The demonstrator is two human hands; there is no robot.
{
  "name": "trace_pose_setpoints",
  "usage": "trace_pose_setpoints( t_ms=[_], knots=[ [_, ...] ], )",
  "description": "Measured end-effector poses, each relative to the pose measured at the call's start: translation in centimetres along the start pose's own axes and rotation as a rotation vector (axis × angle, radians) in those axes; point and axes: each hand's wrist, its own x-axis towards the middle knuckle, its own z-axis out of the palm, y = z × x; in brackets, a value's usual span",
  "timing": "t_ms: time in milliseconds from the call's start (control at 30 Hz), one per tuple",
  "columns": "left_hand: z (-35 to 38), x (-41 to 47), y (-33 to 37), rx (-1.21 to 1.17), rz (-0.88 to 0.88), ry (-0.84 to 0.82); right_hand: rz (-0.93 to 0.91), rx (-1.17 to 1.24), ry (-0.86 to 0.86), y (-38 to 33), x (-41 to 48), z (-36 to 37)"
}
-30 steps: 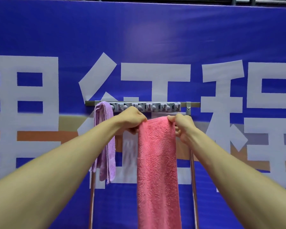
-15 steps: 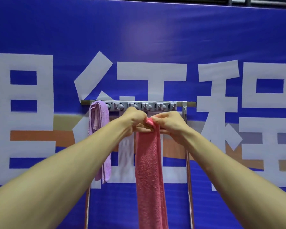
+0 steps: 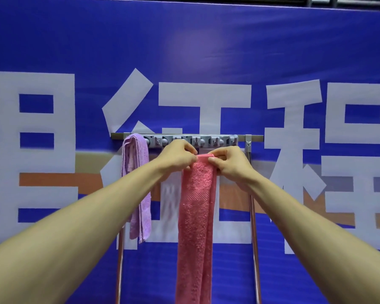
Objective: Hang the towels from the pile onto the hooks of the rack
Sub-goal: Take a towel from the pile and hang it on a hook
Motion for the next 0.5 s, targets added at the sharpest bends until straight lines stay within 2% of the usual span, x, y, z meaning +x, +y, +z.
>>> trace_pose_setpoints(
  t_ms=[67, 200, 233, 300, 367, 433, 500],
  knots=[
    [0.0, 0.2, -1.2, 0.078, 0.045, 0.069, 0.019, 0.037, 0.014, -0.1, 0.2, 0.0],
    [0.5, 0.0, -2.9, -0.322, -0.088, -0.168, 0.023, 0.162, -0.011, -0.4, 0.2, -0.4],
    [0.7, 0.0, -3.0, -0.39, -0.08, -0.16, 0.023, 0.175, -0.005, -0.5, 0.4, -0.4],
    [1.3, 0.6, -2.9, -0.427, -0.015, -0.012, 0.038, 0.179, 0.002, -0.6, 0.5, -0.6],
    [1.8, 1.0, -2.1, -0.371, 0.041, 0.14, 0.079, 0.22, -0.072, -0.8, 0.4, -0.6],
    [2.1, 1.3, -1.1, -0.309, 0.077, 0.205, 0.144, 0.274, -0.211, -1.0, 0.1, -0.8],
    [2.3, 1.4, -0.5, -0.238, 0.1, 0.226, 0.188, 0.205, -0.272, -0.8, -0.1, -1.1]
  ],
)
